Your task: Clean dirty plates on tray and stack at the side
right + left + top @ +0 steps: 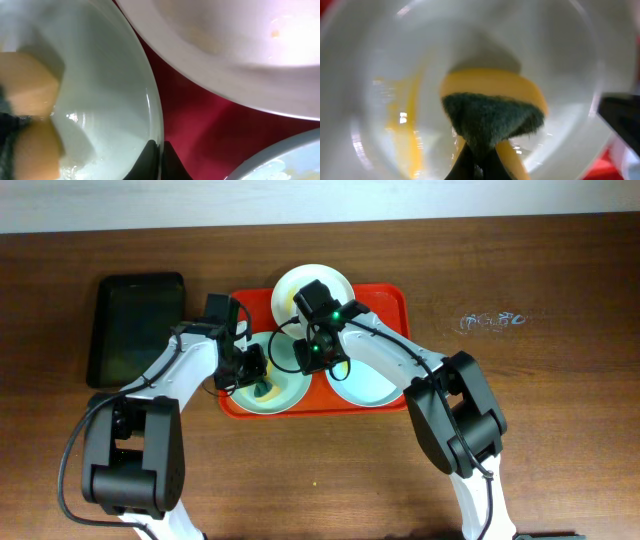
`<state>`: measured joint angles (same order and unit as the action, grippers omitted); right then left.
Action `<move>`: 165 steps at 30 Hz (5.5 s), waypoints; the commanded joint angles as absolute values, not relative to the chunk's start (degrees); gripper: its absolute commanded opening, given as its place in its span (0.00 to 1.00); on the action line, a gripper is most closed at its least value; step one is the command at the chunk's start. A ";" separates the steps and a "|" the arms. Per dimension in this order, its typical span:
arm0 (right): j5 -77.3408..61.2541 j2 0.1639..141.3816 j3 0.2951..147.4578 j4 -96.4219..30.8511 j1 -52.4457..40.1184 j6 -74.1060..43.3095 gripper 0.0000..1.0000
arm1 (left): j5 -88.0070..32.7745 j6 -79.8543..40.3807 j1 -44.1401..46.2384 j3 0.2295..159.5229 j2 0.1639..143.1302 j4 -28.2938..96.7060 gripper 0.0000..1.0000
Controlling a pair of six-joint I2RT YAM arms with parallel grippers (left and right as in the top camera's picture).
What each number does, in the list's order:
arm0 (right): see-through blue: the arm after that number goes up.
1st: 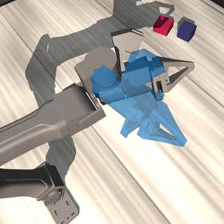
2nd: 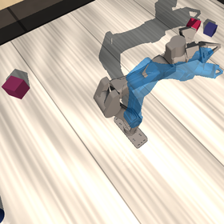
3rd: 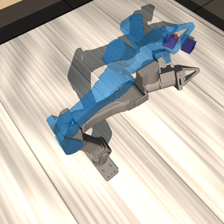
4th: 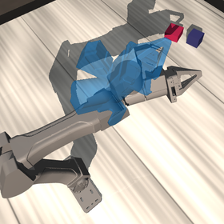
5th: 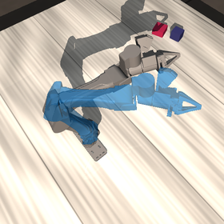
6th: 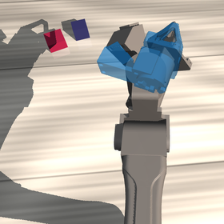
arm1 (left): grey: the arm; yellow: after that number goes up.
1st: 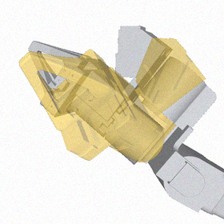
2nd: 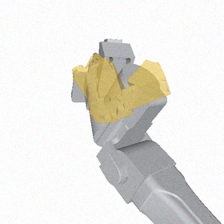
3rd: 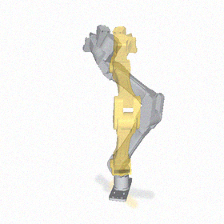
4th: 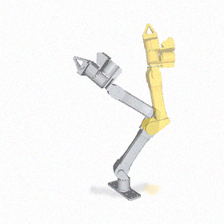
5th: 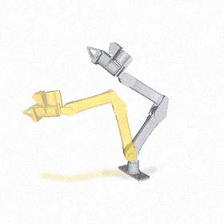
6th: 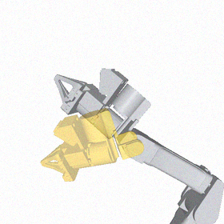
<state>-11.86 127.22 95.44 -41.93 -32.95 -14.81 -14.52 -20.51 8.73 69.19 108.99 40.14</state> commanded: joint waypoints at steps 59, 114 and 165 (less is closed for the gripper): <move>76.47 113.84 113.16 -35.03 -57.04 28.84 0.04 | 20.36 -35.33 -14.04 74.89 86.13 60.14 0.00; -7.07 128.01 90.17 -16.29 -15.42 -16.75 0.73 | 13.26 -34.72 -14.04 74.83 86.56 57.67 0.00; -11.51 130.65 98.59 -35.14 -29.23 -24.93 0.04 | -4.10 -34.28 11.57 70.30 113.06 22.68 0.00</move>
